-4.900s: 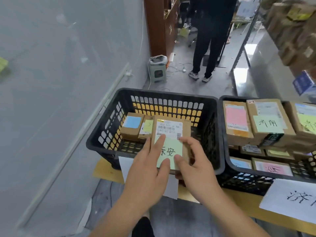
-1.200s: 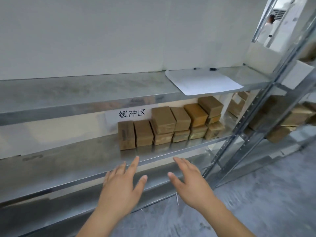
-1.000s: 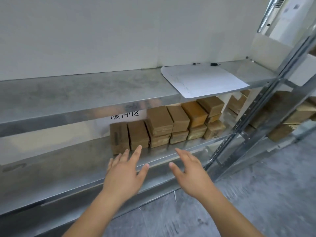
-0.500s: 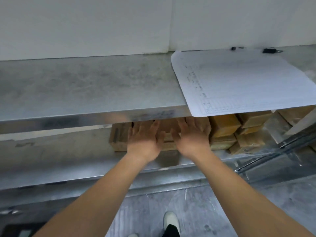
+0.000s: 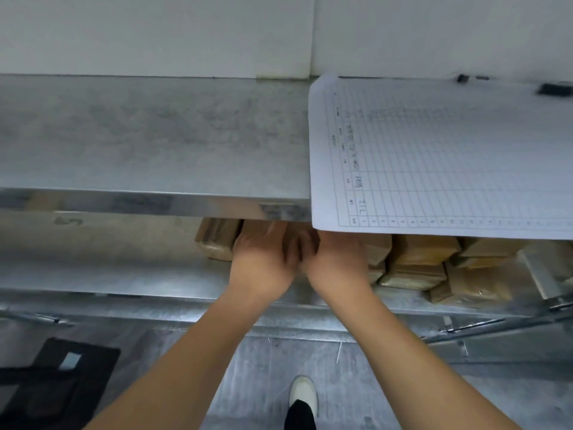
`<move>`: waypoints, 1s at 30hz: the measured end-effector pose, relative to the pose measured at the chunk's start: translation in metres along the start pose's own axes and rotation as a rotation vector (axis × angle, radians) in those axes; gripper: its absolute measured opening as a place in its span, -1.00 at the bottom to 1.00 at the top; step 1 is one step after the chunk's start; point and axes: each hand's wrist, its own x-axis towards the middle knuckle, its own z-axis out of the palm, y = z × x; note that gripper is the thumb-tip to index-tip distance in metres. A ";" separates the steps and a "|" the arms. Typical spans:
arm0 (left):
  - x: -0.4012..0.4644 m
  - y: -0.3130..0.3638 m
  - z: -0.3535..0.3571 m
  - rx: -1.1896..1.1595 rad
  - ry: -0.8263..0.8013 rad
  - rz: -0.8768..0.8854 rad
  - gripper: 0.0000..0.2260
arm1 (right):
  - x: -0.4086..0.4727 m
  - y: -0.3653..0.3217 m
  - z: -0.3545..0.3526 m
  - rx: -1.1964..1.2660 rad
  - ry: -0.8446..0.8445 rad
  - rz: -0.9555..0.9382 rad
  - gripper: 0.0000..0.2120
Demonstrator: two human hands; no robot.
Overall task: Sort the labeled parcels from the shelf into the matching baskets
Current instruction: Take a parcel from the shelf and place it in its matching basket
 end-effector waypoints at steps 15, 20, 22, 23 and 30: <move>-0.210 -0.106 -0.178 -0.094 0.008 -0.677 -0.33 | -0.135 -0.194 0.057 0.085 -0.681 -0.263 -0.31; -0.320 -0.155 -0.237 -0.092 0.248 -0.813 -0.74 | -0.222 -0.280 0.105 0.154 -0.687 -0.478 -0.73; -0.364 -0.170 -0.263 -0.061 0.292 -0.868 -0.71 | -0.258 -0.314 0.119 0.156 -0.695 -0.587 -0.71; -0.384 -0.176 -0.275 -0.036 0.303 -0.902 -0.70 | -0.277 -0.330 0.126 0.149 -0.695 -0.654 -0.71; -0.500 -0.208 -0.337 0.103 0.431 -1.143 -0.78 | -0.377 -0.411 0.162 0.283 -0.798 -0.799 -0.88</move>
